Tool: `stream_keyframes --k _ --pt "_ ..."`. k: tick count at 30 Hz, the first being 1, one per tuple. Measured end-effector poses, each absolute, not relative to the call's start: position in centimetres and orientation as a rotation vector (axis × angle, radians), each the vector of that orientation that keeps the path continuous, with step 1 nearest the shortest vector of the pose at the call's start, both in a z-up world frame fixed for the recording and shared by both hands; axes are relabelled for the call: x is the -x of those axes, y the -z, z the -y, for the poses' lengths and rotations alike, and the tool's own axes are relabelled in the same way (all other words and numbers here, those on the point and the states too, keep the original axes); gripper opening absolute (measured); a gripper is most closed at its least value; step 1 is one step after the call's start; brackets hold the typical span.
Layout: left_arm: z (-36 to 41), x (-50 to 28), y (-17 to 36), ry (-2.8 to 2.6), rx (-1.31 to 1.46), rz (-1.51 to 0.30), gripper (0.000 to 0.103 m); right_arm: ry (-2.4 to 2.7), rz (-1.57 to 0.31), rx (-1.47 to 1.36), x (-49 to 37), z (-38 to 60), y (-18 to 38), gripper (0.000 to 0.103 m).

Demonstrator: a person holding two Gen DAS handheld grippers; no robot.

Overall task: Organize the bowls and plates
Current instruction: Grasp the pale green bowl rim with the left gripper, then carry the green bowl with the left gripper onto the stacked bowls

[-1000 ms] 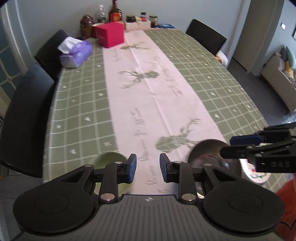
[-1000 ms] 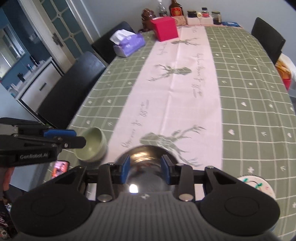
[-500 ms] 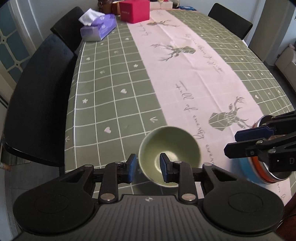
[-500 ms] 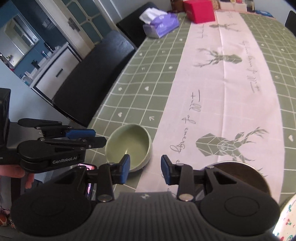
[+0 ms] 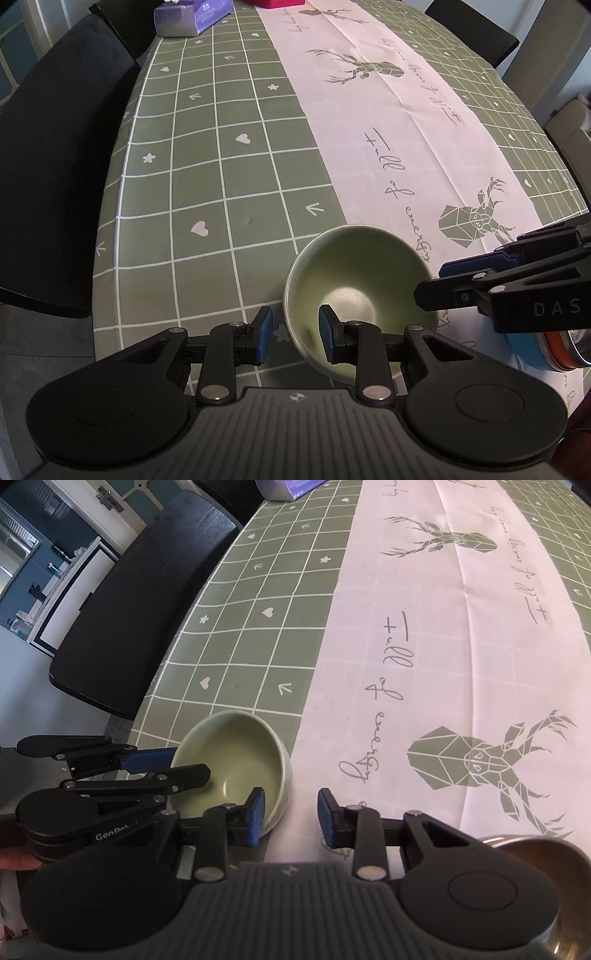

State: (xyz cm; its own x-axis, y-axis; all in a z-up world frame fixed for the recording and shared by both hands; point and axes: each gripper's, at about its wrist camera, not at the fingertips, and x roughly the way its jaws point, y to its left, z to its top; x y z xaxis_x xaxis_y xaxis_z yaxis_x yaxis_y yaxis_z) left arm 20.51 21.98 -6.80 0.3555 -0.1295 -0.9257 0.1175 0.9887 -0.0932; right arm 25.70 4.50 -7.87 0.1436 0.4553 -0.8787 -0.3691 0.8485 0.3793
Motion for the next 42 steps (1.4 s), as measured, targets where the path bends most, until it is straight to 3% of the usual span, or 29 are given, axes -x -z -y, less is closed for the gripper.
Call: stream_keyframes --k 4,8,15,30,42 --pt "-22.0 -20.7 7.4 0.163 0.014 -1.213 0.033 -0.594 -1.324 -0.081 -25.9 -5.3 8.8 0.026" --pt "-22.1 -20.8 7.9 0.160 0.014 -1.231 0.026 -0.582 -1.342 -0.083 -26.2 -5.8 9.5 0.024" --pt "-21.7 -21.1 8.2 0.156 0.024 -1.255 0.016 -0.564 -1.371 -0.118 -26.8 -6.1 10.0 0.011" --pt "-20.7 -20.9 6.6 0.098 0.023 -1.261 0.015 -0.543 -1.364 -0.122 -26.9 -5.9 9.2 0.008" --pt "-18.0 -19.3 -0.6 0.085 0.000 -1.180 0.015 -0.595 -1.256 -0.117 -25.3 -3.2 2.1 0.008"
